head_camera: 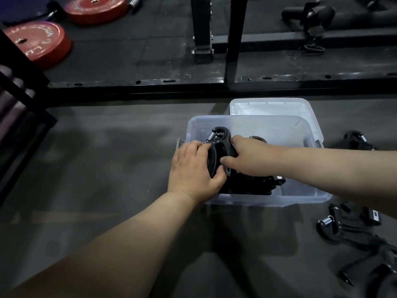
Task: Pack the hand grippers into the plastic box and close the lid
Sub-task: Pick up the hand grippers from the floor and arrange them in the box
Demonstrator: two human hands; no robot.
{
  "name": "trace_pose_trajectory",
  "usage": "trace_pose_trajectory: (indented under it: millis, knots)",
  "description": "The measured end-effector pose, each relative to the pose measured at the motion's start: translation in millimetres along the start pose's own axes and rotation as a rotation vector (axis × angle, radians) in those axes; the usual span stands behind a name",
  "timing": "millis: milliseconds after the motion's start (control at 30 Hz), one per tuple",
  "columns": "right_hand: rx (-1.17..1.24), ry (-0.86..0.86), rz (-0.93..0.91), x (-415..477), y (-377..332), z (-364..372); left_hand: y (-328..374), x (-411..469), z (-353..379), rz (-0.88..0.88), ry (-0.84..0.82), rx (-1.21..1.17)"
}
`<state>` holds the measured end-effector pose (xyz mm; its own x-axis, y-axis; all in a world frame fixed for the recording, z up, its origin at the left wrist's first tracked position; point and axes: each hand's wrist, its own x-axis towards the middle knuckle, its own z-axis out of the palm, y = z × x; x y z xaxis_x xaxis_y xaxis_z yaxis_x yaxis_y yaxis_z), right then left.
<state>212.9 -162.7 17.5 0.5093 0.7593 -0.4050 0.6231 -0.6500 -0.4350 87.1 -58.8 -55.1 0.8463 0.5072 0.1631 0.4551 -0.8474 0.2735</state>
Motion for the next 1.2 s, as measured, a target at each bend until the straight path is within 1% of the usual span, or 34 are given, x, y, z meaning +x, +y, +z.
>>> trace_pose_trajectory:
  millis: [67, 100, 200, 333, 433, 600, 700, 800, 900, 1033, 1133, 1200]
  knots:
    - [-0.13, -0.022, 0.013, -0.9, 0.8, 3.0, 0.5, -0.6, 0.6, -0.006, 0.014, 0.019]
    - [-0.151, -0.029, 0.026, -0.2, 1.5, 4.5, 0.8, -0.7, 1.1, -0.002, 0.008, 0.034]
    - [-0.082, -0.002, 0.035, 2.1, 0.0, 3.5, 0.2, 0.3, 2.1, 0.0, -0.016, 0.058]
    - [-0.026, 0.086, 0.011, 6.6, 1.4, 4.6, 0.7, -1.9, 3.3, 0.006, 0.084, 0.017]
    - [-0.024, 0.034, -0.007, 7.7, 3.4, 11.5, 0.9, -2.1, 4.7, 0.003, 0.107, 0.037]
    - [-0.054, 0.062, -0.02, 7.2, 5.1, 10.3, 2.9, 0.1, 1.8, 0.012, 0.017, 0.098]
    - [-0.037, 0.045, -0.019, 1.7, 8.8, 10.0, 4.5, 1.5, -0.5, 0.0, -0.038, 0.102]
    - [-0.023, 0.012, -0.032, -2.8, 15.0, 15.7, 5.1, 2.8, -1.1, -0.019, -0.06, 0.099]
    - [-0.021, 0.026, -0.06, -4.7, 19.0, 20.3, 5.4, 3.6, -1.3, -0.016, -0.065, 0.097]
    - [-0.049, 0.071, -0.143, -6.9, 19.0, 22.2, 6.6, 1.6, 0.4, 0.021, -0.043, 0.136]
    - [-0.077, 0.094, -0.169, -6.5, 20.4, 24.5, 7.3, 1.1, 0.3, 0.031, 0.005, 0.136]
    - [-0.077, 0.116, -0.172, -5.4, 23.0, 26.2, 8.5, -0.7, 0.6, 0.13, 0.072, 0.136]
